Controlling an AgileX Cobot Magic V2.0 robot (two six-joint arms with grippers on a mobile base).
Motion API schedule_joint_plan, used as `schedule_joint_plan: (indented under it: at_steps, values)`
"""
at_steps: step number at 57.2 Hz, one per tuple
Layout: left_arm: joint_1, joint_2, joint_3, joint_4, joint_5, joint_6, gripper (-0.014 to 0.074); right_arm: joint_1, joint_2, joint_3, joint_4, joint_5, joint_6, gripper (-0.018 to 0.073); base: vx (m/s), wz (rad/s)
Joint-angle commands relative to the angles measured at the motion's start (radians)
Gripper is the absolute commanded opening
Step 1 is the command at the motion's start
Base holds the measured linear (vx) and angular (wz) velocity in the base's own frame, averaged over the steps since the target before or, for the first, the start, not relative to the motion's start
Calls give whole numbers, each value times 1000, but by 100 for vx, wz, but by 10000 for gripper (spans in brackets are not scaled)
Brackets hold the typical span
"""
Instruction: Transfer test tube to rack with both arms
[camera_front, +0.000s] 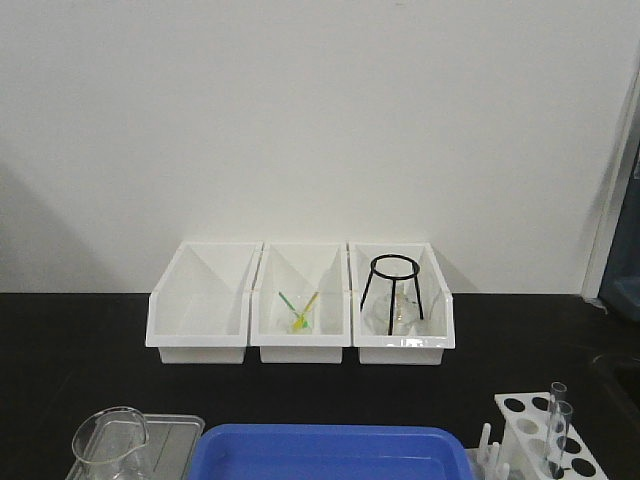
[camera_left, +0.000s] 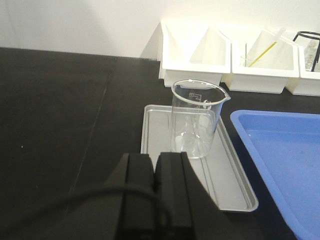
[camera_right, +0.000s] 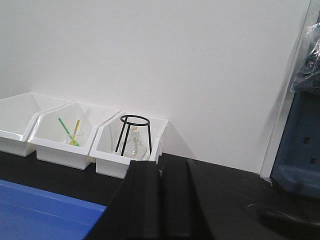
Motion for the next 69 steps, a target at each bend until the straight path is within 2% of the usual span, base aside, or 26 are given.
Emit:
schedule_joint_plan:
  at_steps: [1,5,8,19,25,69]
  values:
    - [-1,-15,-27,22,-94,1,-7,0,11,-30,6,-12,1,-8,0,0]
    - [-1,-15,-26,-1,-95,24,-7,0,11,-30,6,-12,1,-8,0,0]
    - [-1,-15,-22,-51,-99,81,-7,0,11,-30,6,-12,1,-8,0,0]
    - [-1,-15,-21,-302,-113,408,-7,0,11,-30,6,-12,1,-8,0,0]
    - [-1,-15,-21,-365,-112,498,-7,0,11,-30,6,-12,1,-8,0,0]
    - [-1,-15,-22,-371,-106,497,-7,0,11,-30,6,-12,1,-8,0,0]
